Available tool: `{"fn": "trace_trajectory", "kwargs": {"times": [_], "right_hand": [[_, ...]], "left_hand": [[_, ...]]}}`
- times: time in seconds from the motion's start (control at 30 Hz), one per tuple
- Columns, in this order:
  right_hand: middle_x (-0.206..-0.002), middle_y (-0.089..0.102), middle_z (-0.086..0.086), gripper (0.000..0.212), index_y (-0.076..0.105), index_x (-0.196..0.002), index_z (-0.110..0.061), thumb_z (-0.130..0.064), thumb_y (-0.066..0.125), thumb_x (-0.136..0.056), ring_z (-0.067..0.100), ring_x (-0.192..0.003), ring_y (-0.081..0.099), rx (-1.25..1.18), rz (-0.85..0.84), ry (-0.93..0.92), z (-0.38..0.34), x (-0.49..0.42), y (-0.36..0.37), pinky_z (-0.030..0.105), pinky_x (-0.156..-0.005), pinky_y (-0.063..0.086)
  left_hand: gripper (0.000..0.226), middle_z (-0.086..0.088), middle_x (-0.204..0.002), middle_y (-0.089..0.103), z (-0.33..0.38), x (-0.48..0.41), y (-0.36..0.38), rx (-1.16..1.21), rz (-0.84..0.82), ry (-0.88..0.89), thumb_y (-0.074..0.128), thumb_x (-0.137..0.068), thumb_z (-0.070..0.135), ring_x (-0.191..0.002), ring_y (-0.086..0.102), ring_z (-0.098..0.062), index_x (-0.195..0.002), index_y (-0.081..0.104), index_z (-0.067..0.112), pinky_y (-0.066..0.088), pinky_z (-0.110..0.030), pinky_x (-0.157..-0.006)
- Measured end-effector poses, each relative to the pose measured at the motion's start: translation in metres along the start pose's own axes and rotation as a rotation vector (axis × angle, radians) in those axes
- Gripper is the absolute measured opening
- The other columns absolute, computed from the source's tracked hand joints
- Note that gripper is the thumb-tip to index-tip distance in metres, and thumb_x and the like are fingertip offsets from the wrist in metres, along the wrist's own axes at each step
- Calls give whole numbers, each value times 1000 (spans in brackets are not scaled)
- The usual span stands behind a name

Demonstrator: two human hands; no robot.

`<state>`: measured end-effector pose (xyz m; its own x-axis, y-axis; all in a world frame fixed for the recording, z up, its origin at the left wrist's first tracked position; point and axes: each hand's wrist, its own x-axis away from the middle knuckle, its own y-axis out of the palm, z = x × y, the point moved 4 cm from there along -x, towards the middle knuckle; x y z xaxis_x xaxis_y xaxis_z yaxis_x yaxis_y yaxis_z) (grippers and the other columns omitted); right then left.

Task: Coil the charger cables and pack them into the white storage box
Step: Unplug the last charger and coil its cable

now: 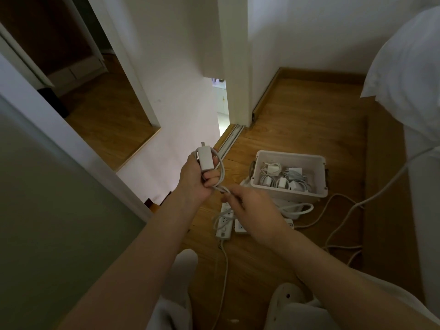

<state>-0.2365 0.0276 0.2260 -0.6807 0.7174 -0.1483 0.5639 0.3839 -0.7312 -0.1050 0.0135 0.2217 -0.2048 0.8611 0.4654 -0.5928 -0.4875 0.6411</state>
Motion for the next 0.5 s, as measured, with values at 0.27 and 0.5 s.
{"fn": "trace_trajectory", "kwargs": {"times": [0.27,0.5], "right_hand": [[-91,52,-13,23,51,-92,-31,-24,31,-100,-6,-85,48,-260,293,89,-8,3,-15,7,-72,35],[-93,63,-5,33,64,-97,-10,-13,32,-101,-12,-83,54,-670,462,312,7,-2,-16,0,-72,40]], "left_hand": [[42,0,-55,49,9,0,-11,-62,38,67,27,-101,36,-30,31,-4,-84,55,10,18,-11,-30],[46,1,-51,49,7,0,-12,-309,119,153,22,-102,38,-31,31,-4,-85,53,9,20,-11,-30]]}}
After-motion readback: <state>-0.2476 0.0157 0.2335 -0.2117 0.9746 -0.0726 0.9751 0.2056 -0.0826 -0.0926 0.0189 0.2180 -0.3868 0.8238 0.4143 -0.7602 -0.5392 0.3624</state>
